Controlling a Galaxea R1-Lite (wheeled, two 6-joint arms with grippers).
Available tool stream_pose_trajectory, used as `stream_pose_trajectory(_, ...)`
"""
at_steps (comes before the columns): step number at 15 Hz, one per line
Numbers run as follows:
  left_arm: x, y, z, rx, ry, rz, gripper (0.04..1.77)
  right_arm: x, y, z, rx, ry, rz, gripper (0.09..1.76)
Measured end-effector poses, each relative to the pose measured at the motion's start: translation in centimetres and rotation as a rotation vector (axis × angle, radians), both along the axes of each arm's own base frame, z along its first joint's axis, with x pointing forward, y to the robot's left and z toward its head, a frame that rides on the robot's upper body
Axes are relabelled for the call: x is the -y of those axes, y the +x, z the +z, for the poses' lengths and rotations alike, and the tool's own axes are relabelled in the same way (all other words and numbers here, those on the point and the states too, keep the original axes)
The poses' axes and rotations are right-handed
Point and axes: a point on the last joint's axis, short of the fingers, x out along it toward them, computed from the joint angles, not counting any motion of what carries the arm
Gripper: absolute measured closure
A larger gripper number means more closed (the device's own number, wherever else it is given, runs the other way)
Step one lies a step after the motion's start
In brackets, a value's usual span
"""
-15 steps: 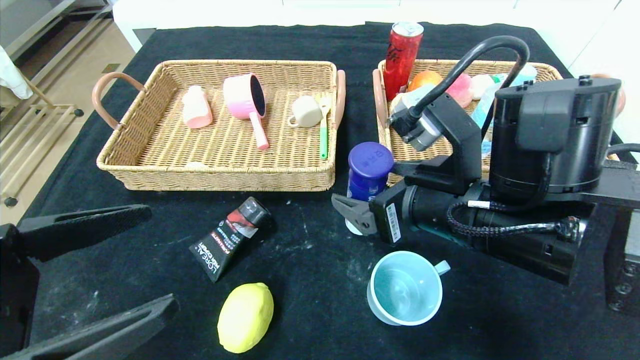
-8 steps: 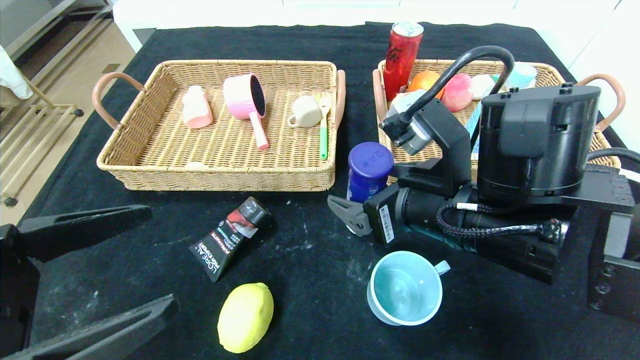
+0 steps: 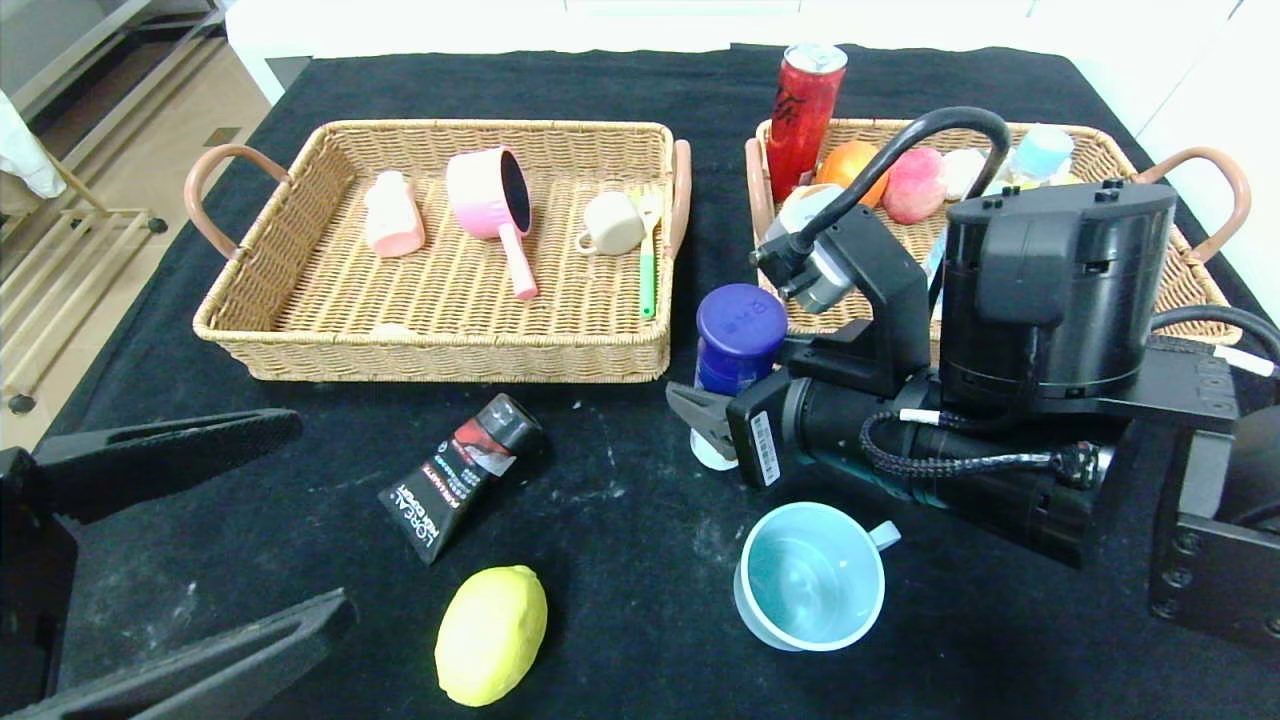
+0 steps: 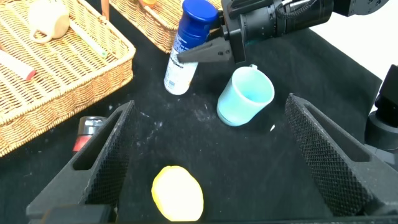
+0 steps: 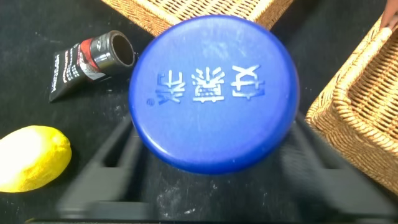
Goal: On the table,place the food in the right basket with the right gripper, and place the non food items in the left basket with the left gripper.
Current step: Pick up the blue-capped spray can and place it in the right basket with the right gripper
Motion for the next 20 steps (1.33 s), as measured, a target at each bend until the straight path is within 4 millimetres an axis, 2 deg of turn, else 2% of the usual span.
stream_pose_trajectory(2, 0.0, 0.0, 0.0, 0.000, 0.000, 0.000, 0.09, 0.0, 0.0, -0.1, 0.000, -0.002, 0.000, 0.87)
stream_pose_trajectory(5, 0.0, 0.0, 0.0, 0.000, 0.000, 0.000, 0.09, 0.0, 0.0, -0.1, 0.000, -0.002, -0.001, 1.02)
stream_pose_trajectory(15, 0.0, 0.0, -0.1, -0.002, 0.001, -0.001, 0.09, 0.1, -0.1, -0.1, -0.002, -0.003, 0.001, 1.02)
stream_pose_trajectory(20, 0.1, 0.1, -0.2, -0.009, 0.005, -0.001, 0.09, 1.2, -1.1, 1.5, 0.016, -0.001, -0.004, 1.02)
